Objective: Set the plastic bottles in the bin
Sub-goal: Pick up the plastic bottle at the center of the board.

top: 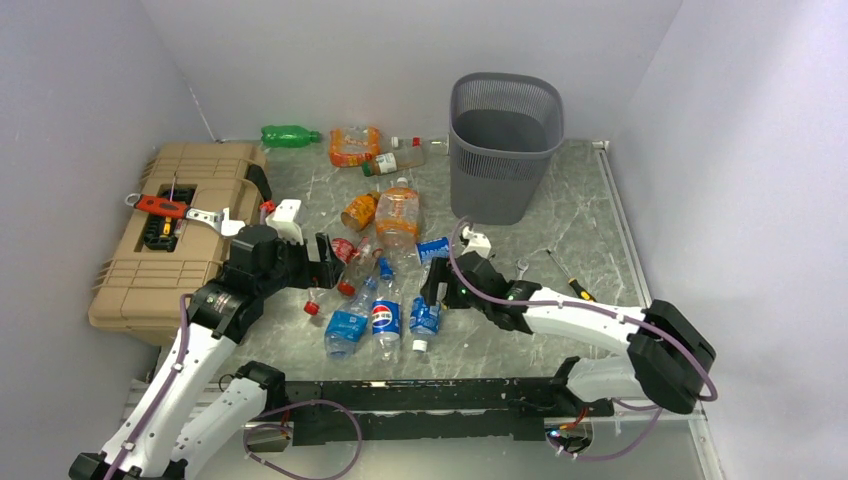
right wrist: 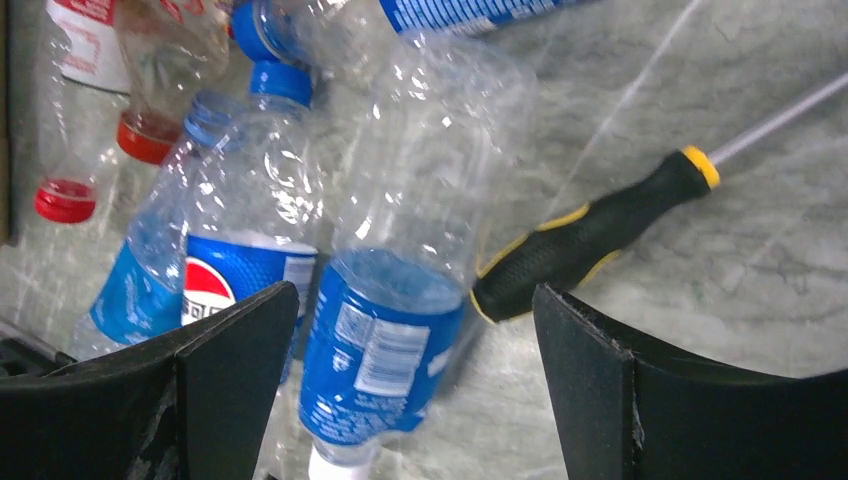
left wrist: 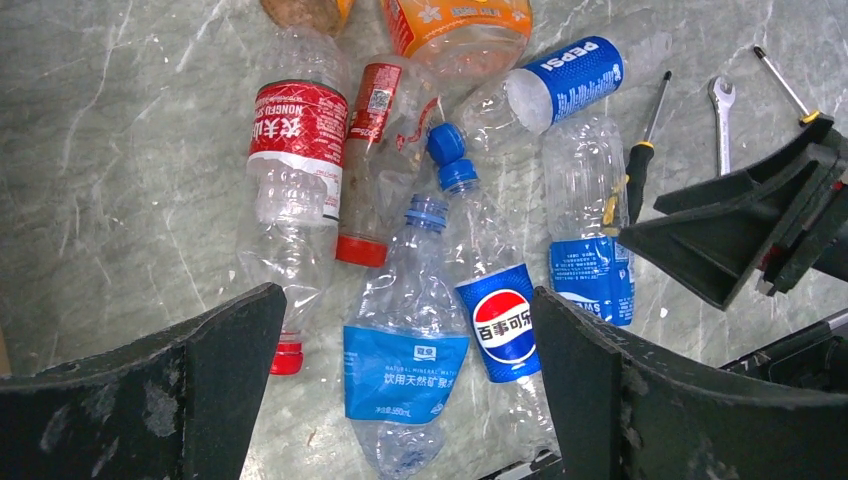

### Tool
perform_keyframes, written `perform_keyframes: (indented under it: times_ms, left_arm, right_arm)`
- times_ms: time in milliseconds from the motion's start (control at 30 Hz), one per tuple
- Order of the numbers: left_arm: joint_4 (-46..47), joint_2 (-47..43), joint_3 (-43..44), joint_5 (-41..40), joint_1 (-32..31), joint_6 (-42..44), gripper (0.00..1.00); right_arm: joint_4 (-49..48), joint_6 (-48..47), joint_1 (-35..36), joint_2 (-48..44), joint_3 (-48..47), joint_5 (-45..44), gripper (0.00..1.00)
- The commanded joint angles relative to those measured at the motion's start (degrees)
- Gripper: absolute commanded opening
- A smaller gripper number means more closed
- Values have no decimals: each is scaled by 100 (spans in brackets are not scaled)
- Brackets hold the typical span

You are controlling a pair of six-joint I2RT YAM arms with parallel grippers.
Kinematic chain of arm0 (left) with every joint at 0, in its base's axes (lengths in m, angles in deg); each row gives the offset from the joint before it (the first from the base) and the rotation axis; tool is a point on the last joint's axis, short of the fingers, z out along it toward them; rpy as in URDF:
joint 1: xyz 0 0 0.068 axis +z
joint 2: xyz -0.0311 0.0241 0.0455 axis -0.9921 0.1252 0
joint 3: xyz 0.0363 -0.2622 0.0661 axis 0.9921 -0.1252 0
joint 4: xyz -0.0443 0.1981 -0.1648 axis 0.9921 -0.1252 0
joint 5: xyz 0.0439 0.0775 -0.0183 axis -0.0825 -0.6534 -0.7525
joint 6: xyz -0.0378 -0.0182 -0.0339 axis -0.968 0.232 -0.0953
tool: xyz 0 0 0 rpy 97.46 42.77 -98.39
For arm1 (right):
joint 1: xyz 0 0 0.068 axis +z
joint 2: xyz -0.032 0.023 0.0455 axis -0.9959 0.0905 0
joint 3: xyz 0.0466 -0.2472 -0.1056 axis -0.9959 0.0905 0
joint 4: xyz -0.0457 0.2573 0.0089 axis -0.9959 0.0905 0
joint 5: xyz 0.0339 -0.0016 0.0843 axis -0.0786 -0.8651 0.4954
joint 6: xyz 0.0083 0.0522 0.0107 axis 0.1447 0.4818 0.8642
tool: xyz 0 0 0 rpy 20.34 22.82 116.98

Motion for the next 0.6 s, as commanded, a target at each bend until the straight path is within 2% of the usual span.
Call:
perform_keyframes:
  times_ms: [0, 167, 433, 567]
  left_arm:
    - [59, -50, 186, 173, -1, 71, 99]
    - [41, -86, 186, 164, -1, 64, 99]
    - [15, -124, 195, 94, -1, 39, 99]
    - [15, -152, 190, 90, -1, 29, 98]
  right_arm:
    - [41, 23, 0, 396, -681, -271, 92]
    - [387, -63, -92, 1001, -1129, -213, 91]
    - [560, -63, -273, 1591, -1432, -78, 84]
    - [504, -15, -284, 1736, -1452, 46, 77]
